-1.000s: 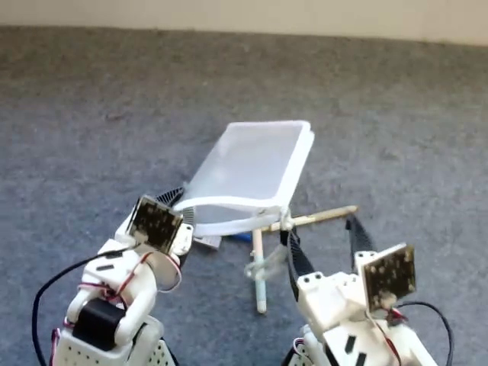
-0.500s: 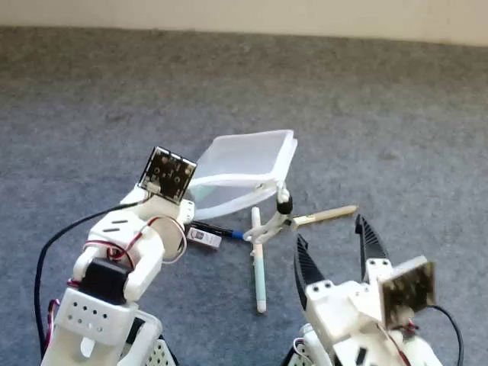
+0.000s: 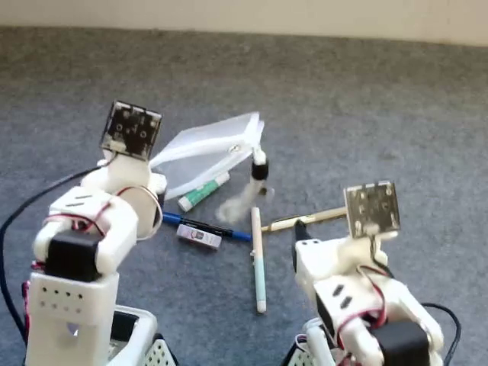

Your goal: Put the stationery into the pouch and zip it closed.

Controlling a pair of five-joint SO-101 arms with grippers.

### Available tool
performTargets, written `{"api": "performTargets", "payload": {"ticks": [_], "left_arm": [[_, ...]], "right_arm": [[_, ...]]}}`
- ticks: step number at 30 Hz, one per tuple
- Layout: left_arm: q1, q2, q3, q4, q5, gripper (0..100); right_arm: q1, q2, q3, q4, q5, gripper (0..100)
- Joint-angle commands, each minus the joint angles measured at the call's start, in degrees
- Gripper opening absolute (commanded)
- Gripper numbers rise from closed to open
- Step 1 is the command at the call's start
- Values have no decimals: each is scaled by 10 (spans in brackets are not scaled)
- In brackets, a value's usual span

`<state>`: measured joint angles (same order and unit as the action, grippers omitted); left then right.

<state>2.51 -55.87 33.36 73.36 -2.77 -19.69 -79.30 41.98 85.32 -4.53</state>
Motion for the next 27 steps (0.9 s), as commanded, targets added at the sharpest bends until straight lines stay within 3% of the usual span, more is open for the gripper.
{"api": "performTargets", "payload": {"ticks": [1, 15, 27], "left_arm": [[-50, 29, -55, 22, 7, 7], [-117, 30, 60, -24, 7, 7], [-101, 30, 60, -27, 8, 7]], "right_arm": [[22, 77, -22, -3, -11, 307], [138, 382, -36, -168, -158, 307], [186, 675, -161, -189, -245, 307]]}}
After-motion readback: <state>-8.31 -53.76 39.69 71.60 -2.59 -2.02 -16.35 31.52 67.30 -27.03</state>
